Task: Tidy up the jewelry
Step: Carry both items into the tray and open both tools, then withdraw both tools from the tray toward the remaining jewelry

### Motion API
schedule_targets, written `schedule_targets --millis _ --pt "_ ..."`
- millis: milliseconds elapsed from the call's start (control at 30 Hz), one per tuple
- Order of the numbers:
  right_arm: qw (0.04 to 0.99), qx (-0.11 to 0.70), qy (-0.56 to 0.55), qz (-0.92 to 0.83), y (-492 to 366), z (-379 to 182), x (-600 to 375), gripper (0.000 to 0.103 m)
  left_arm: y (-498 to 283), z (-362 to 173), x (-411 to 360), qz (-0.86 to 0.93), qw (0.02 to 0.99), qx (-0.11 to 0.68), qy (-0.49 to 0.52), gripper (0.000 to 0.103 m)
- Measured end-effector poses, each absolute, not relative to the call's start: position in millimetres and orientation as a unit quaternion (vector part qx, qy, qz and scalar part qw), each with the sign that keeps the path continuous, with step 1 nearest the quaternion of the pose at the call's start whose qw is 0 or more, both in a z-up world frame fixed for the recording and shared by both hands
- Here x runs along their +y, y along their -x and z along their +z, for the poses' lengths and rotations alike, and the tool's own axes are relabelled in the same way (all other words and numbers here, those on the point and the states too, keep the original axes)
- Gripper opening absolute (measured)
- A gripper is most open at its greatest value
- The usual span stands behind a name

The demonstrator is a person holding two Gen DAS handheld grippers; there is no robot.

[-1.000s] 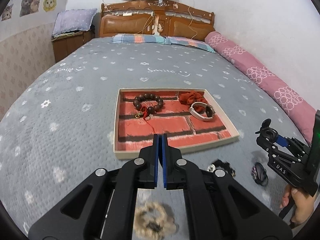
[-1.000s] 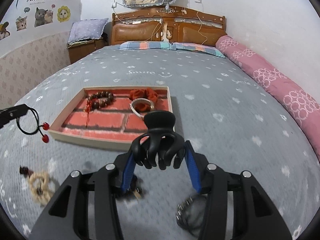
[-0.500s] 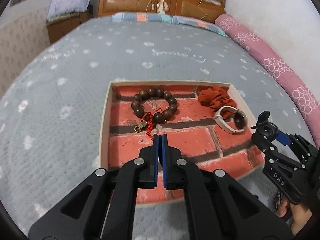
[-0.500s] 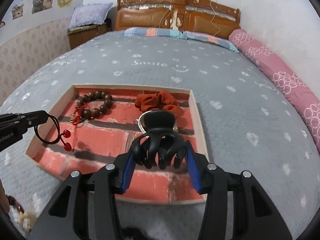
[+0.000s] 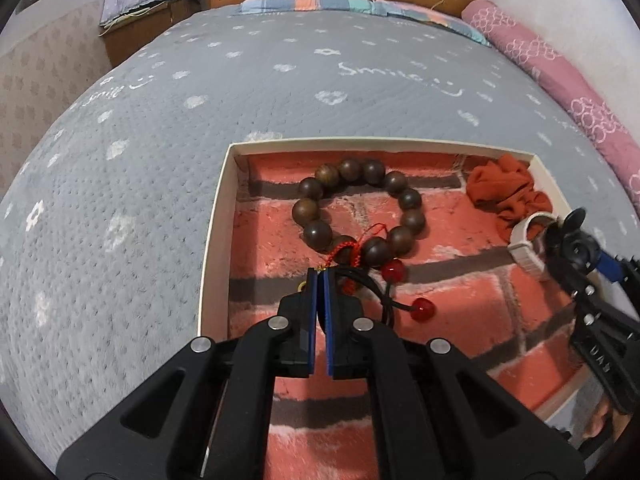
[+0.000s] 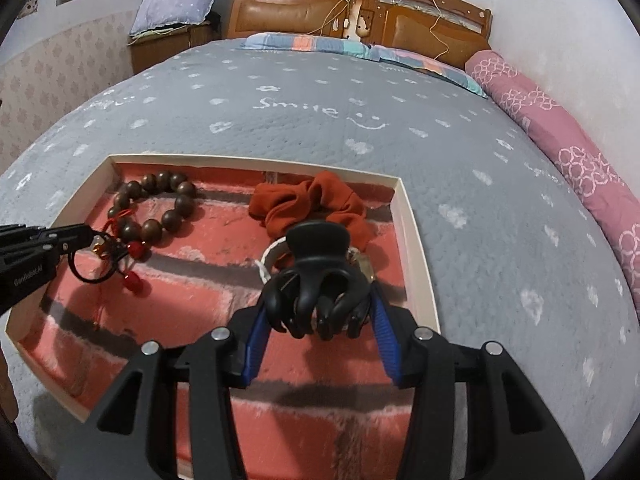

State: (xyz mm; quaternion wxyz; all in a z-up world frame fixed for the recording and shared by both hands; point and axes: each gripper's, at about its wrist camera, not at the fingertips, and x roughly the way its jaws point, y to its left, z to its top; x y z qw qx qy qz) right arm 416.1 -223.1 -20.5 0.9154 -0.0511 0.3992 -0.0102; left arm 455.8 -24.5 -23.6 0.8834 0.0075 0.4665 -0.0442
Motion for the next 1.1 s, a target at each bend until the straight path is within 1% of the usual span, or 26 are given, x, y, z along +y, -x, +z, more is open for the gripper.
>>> schedule_targets --millis 200,267,367,400,433,467,533,600,667,733,800,833,933,1000,1100 --pt "0.911 0.406 0.069 -0.016 -429 -18 -220 0.047 -464 -33 -26 -0.042 0.876 0.480 -0.012 0.004" --pt "0.910 0.407 0.078 -0.019 -430 -19 -218 0.049 -465 -34 -27 -0.040 0.875 0.482 -0.014 0.007" --pt "0.908 0.408 0.091 -0.016 -427 -22 -213 0.049 -463 -36 -25 -0.036 0.874 0.484 -0.013 0.020" --pt "0.908 0.408 0.090 -0.015 -425 -22 -213 0.050 -461 -36 -24 -0.034 0.874 0.484 -0.012 0.031" --pt "0.908 0.409 0.089 -0.015 -424 -22 -214 0.056 -460 -36 -23 -0.031 0.875 0.484 -0.013 0.041" --pt "0.909 0.408 0.088 -0.016 -423 -22 -214 0.063 -457 -35 -22 -0.029 0.876 0.480 -0.014 0.044" --pt "0.912 0.401 0.087 -0.012 -418 -19 -215 0.066 -453 -31 -20 -0.029 0.879 0.476 -0.016 0.052" --pt "0.912 0.401 0.083 -0.013 -414 -15 -217 0.070 -447 -24 -18 -0.029 0.880 0.474 -0.014 0.058" --pt "0.913 0.402 0.071 -0.004 -409 -9 -220 0.078 -440 -16 -16 -0.031 0.884 0.467 -0.012 0.066" --pt "0.914 0.401 0.060 0.008 -401 -1 -224 0.084 -432 -4 -14 -0.030 0.890 0.454 -0.008 0.084" --pt "0.917 0.395 0.052 0.015 -392 8 -228 0.089 -418 10 -8 -0.029 0.900 0.434 0.001 0.092" --pt "0.920 0.389 0.049 0.017 -385 15 -232 0.091 -412 16 -5 -0.028 0.903 0.428 0.005 0.094" --pt "0.922 0.384 0.035 0.020 -368 29 -241 0.096 -395 32 5 -0.021 0.910 0.414 0.009 0.096" --pt "0.923 0.384 0.019 0.020 -357 36 -250 0.096 -383 41 13 -0.012 0.915 0.404 0.010 0.098" --pt "0.924 0.382 -0.006 0.011 -340 47 -267 0.097 -361 55 24 -0.003 0.921 0.390 0.008 0.098"
